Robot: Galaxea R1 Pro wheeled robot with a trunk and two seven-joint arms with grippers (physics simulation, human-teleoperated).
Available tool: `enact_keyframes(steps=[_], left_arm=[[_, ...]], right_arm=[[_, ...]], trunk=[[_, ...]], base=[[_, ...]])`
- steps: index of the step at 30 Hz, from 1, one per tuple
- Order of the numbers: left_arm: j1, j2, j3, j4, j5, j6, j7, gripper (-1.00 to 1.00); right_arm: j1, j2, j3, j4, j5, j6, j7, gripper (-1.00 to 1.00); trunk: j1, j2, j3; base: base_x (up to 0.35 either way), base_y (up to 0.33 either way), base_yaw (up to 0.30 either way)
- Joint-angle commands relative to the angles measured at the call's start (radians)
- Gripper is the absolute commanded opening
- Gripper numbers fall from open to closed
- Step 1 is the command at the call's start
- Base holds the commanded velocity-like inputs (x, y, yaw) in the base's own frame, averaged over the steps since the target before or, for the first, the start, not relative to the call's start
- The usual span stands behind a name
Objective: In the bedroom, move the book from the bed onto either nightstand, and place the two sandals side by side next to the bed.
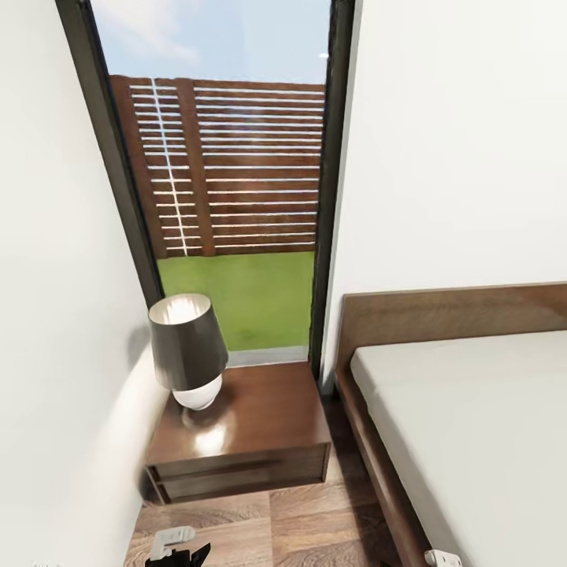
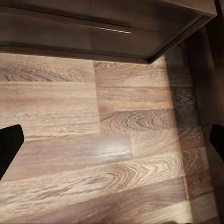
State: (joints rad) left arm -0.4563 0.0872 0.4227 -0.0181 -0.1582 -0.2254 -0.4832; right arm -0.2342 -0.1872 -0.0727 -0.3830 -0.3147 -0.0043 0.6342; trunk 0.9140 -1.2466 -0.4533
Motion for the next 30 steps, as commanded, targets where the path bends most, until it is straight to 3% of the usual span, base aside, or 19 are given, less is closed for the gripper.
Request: enact_keyframes(steps=[1,23,30], left_arm=[[-0.001,0.0,0.008,0.001,-0.011,-0.005,-0.002,1.0],[-0.001,0.0,0.008,0.001,-0.011,-0.005,-0.002,1.0],[-0.001,0.0,0.008,0.001,-0.011,-0.005,-0.002,1.0]], right_arm=[[-0.001,0.0,-0.003,0.001,-0.004,0.0,0.005,1.0],[-0.001,0.0,-0.004,0.0,-0.007,0.0,0.009,1.0],[-0.001,0.0,-0.004,0.0,-0.008,0.0,0.01,1.0]], trunk=[[-0.004,0.007,0.002],[-0.088,0.161,0.071],[-0.115,0.21,0.093]], base=[[0.0,0.0,0.125],[0.0,0.0,0.01],[0.0,0.0,0.169]])
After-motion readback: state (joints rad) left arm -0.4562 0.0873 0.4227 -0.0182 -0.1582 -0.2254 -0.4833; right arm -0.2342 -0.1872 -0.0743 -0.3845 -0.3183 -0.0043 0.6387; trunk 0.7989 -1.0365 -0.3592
